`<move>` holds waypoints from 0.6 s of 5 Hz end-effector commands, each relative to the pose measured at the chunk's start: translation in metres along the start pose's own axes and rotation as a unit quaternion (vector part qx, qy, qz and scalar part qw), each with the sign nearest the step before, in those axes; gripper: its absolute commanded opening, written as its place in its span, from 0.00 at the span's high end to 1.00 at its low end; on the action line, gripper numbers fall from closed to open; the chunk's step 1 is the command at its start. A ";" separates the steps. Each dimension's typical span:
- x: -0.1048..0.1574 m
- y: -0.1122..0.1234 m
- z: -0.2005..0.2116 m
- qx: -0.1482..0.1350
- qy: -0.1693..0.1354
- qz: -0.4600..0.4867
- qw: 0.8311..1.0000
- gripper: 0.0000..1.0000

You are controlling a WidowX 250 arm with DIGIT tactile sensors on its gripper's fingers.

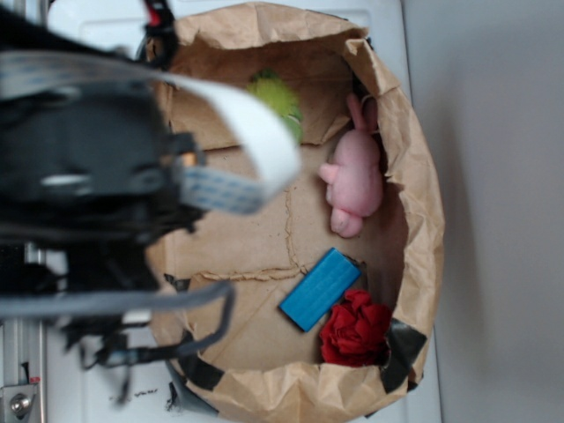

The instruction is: Grab the green animal.

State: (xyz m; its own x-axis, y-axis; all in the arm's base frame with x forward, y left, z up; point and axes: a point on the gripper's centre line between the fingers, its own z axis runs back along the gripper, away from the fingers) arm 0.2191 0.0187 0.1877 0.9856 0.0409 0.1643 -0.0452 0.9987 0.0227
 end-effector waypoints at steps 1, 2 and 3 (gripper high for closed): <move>0.041 0.032 -0.024 0.003 -0.018 0.016 1.000 0.00; 0.057 0.044 -0.039 -0.013 -0.019 0.014 1.000 0.00; 0.064 0.047 -0.055 -0.015 -0.024 0.013 1.000 0.00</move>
State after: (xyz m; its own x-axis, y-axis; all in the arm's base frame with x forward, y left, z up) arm 0.2851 0.0611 0.1292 0.9860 0.0541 0.1579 -0.0506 0.9984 -0.0257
